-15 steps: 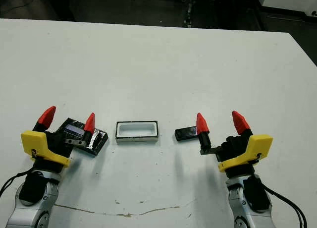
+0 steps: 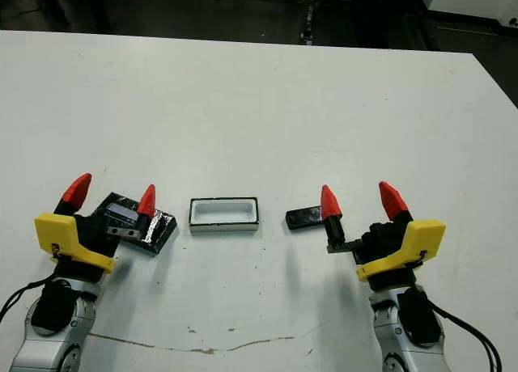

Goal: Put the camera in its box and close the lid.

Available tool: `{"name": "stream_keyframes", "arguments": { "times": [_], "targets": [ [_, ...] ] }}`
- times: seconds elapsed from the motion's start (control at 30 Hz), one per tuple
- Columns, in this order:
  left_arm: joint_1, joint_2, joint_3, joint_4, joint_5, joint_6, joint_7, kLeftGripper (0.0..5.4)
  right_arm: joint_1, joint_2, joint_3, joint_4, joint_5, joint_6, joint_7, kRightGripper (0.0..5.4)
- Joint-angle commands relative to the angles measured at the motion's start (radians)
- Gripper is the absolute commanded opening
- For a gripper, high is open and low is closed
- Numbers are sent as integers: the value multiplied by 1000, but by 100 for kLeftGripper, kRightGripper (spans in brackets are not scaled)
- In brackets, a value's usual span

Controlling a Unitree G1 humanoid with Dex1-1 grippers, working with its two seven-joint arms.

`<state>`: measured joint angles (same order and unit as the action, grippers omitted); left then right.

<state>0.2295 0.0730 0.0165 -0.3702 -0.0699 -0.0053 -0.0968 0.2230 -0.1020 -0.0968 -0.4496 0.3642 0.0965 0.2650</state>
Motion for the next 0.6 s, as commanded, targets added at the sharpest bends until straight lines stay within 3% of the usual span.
{"name": "stream_keyframes", "arguments": {
  "times": [0.03,0.33,0.5,0.6],
  "targets": [
    [13,-2,-3,-1,7,11,6,540,-55,-98,-58,15,9,15,49,539],
    [19,-4,-7,-1,4,5,2,540,-362,-500,-156,156,97,131,385,539],
    [22,-7,-11,-2,12,2,8,540,-555,-656,-92,283,83,157,585,539],
    [24,-8,-12,-4,16,4,13,540,-670,-736,-13,339,67,230,702,539]
  ]
}}
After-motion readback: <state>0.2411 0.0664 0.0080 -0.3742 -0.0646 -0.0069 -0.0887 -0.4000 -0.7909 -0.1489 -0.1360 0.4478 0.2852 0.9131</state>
